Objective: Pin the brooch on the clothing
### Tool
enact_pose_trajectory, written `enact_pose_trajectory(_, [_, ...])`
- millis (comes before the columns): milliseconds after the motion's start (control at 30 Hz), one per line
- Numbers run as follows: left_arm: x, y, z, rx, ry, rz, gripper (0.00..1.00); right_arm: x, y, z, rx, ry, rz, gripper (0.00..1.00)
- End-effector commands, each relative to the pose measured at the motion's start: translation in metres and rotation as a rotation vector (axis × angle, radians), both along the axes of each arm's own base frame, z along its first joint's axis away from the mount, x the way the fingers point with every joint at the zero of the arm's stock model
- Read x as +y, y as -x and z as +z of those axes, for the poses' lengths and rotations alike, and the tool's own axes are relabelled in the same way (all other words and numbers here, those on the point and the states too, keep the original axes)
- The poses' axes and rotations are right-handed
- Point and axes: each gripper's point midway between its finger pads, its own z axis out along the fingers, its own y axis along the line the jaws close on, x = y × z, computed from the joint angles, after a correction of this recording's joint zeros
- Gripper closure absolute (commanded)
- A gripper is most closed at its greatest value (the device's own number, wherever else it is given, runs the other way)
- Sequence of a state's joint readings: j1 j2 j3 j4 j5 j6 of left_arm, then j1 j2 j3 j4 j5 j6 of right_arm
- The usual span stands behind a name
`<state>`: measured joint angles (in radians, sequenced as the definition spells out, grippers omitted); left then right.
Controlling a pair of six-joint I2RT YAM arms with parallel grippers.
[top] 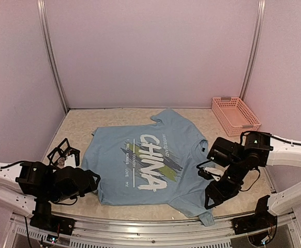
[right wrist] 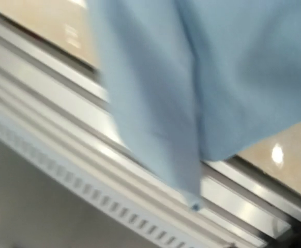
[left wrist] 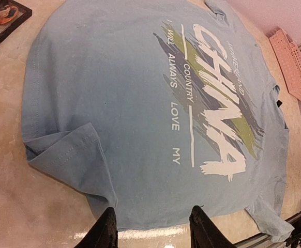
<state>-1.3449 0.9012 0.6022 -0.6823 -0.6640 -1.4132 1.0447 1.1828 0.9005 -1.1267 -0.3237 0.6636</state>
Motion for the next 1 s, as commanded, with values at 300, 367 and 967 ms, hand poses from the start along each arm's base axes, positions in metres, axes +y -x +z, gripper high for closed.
enact_pose_trajectory(300, [-0.018, -0.062, 0.007, -0.134, -0.183, -0.038, 0.79, 0.046, -0.194, 0.033, -0.565, -0.116, -0.145, 0.74])
enact_pose_trajectory(367, [-0.035, -0.066, 0.004, -0.134, -0.162, -0.096, 0.79, 0.029, -0.232, 0.023, -0.636, -0.078, -0.227, 0.86])
enact_pose_trajectory(967, [0.008, -0.048, -0.117, 0.16, -0.271, 0.02, 0.84, -0.075, -0.283, -0.115, -0.462, 0.008, -0.498, 1.0])
